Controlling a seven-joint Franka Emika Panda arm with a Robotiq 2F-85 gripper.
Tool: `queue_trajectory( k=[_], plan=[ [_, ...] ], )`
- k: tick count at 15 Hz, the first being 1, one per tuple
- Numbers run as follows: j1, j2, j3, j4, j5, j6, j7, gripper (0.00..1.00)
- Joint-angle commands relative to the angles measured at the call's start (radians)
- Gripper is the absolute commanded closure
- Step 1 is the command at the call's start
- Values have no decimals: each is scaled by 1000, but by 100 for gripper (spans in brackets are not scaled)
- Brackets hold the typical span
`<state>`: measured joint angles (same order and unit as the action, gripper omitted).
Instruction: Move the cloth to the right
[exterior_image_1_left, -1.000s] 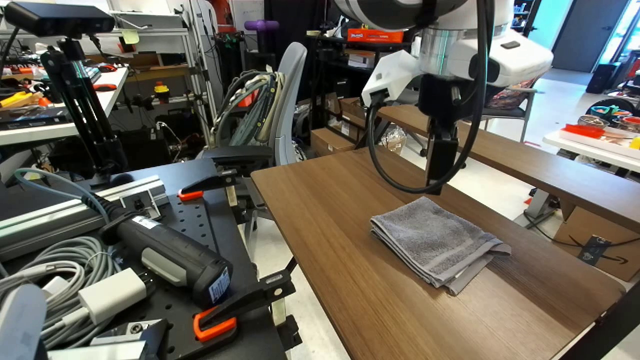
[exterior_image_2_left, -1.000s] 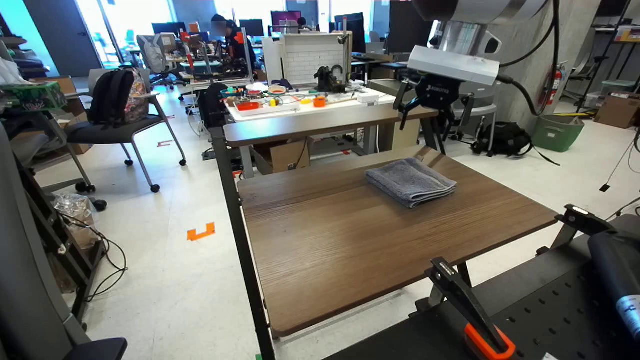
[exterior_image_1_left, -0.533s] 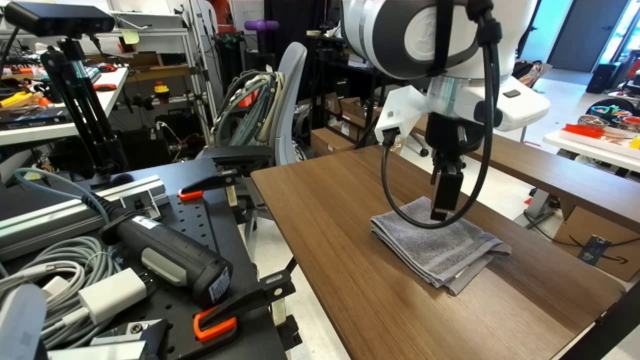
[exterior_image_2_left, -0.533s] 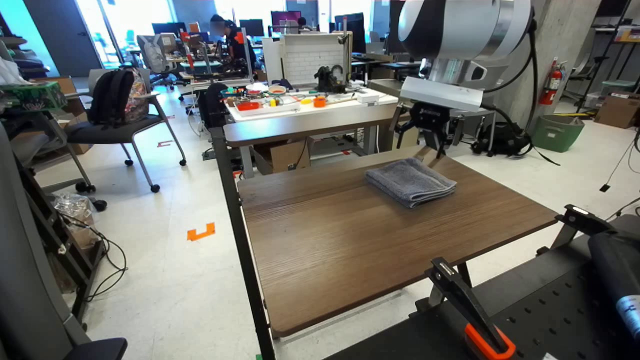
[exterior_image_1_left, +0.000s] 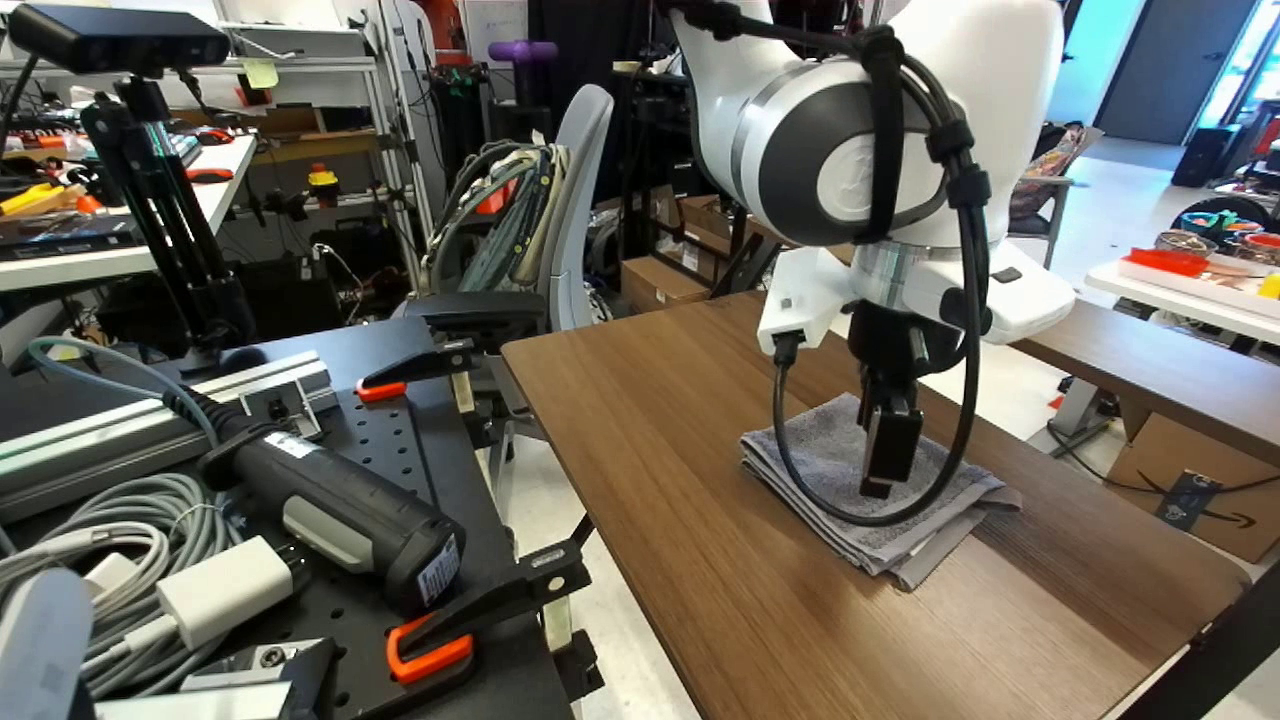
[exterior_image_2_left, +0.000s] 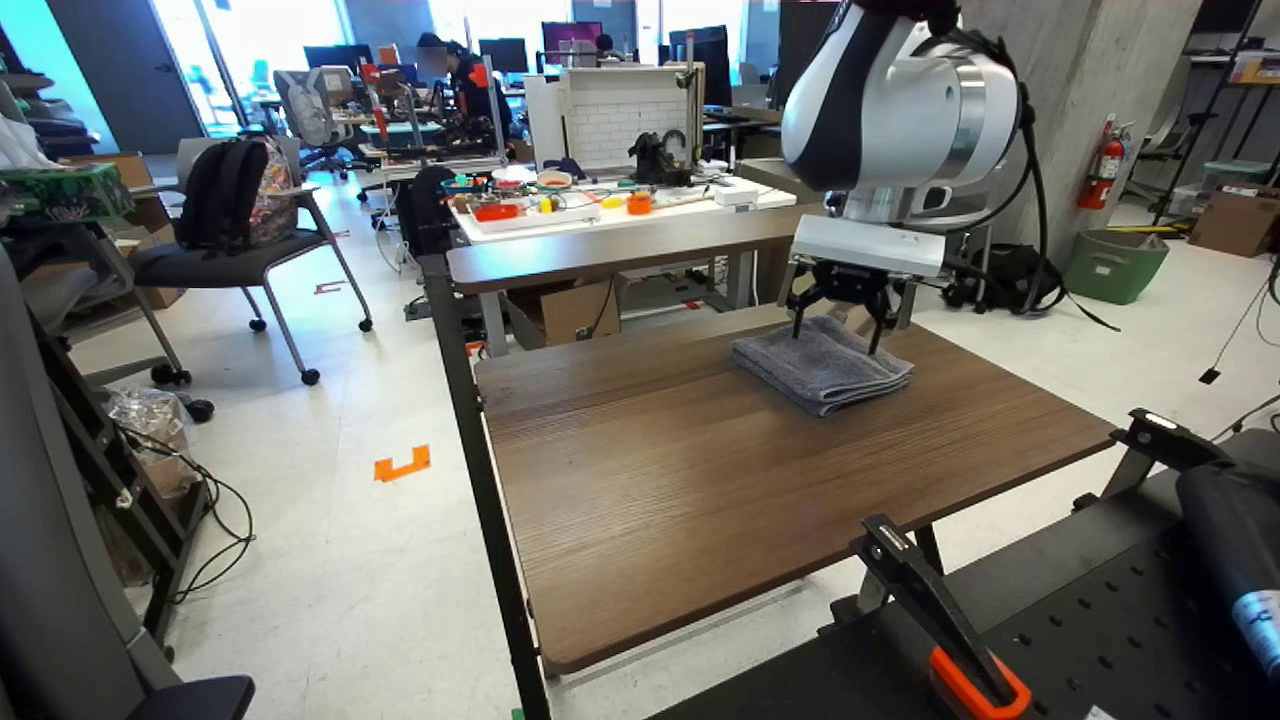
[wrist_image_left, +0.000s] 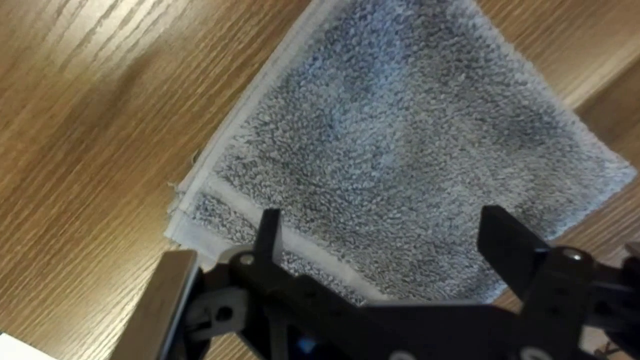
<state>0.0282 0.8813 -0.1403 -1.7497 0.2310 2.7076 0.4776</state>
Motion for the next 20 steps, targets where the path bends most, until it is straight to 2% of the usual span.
queue_trajectory(
  k=[1, 5, 10, 20],
  plan=[
    [43, 63, -35, 55, -35, -13, 21, 0],
    [96, 111, -49, 68, -61, -13, 27, 0],
    [168, 114, -52, 48, -113, -16, 25, 0],
    [361, 151, -57, 73, -170, -23, 115, 0]
  ],
)
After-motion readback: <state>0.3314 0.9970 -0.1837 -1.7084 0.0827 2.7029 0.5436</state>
